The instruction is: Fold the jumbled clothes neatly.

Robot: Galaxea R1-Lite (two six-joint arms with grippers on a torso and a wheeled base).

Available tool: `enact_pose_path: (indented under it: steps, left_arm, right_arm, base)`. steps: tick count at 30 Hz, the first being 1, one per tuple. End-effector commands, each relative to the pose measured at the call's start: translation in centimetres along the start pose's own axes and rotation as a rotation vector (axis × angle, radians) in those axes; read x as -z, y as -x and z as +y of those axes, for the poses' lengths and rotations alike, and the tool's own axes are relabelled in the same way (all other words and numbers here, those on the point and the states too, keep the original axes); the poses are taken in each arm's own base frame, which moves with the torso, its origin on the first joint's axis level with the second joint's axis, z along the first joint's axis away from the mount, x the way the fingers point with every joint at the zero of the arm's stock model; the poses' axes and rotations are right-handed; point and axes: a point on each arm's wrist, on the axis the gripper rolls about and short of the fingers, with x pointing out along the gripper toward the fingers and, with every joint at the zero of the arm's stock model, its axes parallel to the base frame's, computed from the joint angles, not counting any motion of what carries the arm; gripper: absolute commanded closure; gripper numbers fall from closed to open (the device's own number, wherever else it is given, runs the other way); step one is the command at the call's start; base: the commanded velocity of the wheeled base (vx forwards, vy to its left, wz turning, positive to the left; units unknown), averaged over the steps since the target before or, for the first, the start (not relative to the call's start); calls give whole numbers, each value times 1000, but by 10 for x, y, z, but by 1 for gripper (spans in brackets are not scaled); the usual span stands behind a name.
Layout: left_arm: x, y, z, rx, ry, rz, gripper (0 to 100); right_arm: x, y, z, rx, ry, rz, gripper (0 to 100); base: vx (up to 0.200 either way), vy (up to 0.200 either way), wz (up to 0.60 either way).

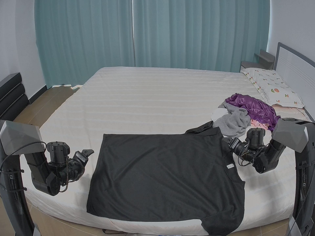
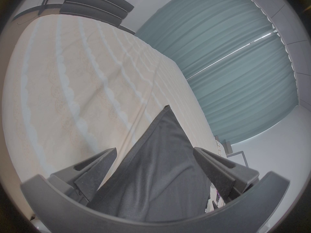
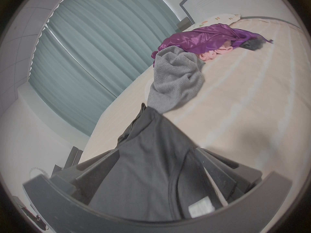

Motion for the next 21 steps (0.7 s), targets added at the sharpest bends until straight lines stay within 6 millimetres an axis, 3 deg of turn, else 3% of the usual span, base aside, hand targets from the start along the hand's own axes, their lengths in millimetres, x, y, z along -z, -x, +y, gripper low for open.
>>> enact_pose_path:
  steps: [1,7,17,21]
  left_arm:
    - [6,14,-4,3,-18,20,0]
    - [10,12,-3,-3,-22,31,0]
    - [12,12,-4,0,-26,37,0]
    - [12,12,-4,1,-26,36,0]
  right_arm:
    - [35,100,17,-74,-69,67,0]
    - [58,123,8,-57,-146,125,0]
    - [76,130,-7,-42,-206,202,0]
    - [75,133,-8,-56,-229,226,0]
  base:
    - [0,0,0]
    - [0,0,0]
    - [0,0,0]
    - [-200,0,0]
